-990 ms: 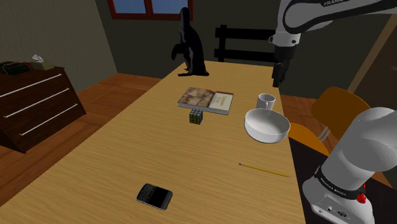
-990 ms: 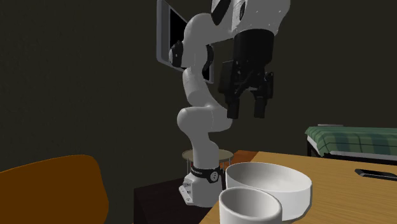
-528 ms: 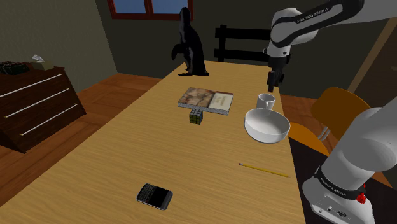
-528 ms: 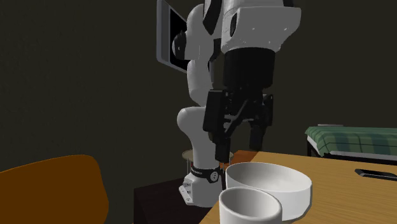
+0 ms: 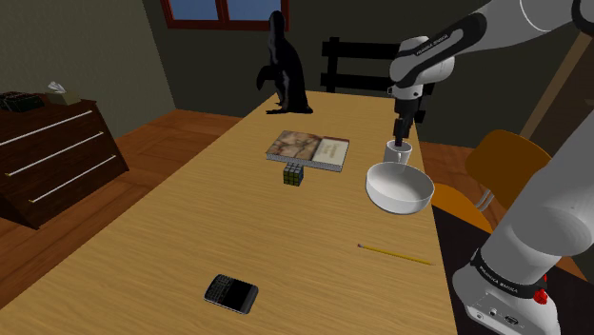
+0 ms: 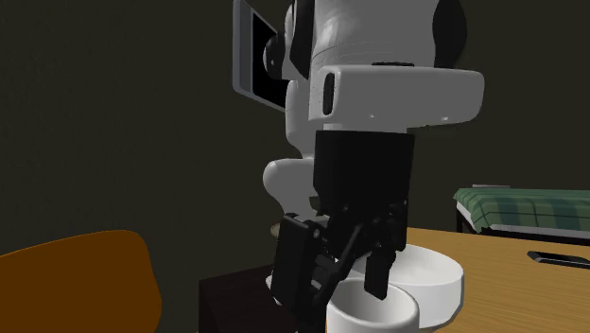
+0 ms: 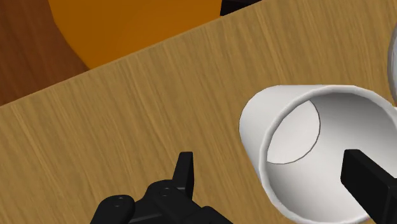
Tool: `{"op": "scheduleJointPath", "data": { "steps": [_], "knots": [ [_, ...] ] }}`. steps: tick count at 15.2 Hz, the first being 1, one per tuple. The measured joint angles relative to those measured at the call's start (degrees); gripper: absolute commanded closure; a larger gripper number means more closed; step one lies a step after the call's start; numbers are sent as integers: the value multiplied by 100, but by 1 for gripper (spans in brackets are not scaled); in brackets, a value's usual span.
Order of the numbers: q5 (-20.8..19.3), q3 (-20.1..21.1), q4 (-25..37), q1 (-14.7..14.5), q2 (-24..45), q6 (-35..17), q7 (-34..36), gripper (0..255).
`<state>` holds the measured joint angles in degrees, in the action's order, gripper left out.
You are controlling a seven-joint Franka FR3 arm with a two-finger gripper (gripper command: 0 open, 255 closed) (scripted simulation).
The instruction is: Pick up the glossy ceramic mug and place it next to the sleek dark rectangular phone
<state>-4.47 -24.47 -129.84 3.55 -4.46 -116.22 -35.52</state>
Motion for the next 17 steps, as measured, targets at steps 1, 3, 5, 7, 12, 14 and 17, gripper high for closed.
{"op": "scheduleJointPath", "data": {
  "steps": [1,3,5,7,12,14,17],
  "knots": [
    [9,-4,-56,1,30,-81,-8,0],
    [25,-21,-143,11,89,-223,-38,0],
    [47,-25,-246,11,152,-385,-49,0],
    [50,-26,-290,10,165,-440,-49,0],
    [52,-28,-302,13,172,-461,-55,0],
    [52,-28,-302,13,172,-461,-55,255],
    [52,-28,-302,13,172,-461,-55,255]
  ]
}}
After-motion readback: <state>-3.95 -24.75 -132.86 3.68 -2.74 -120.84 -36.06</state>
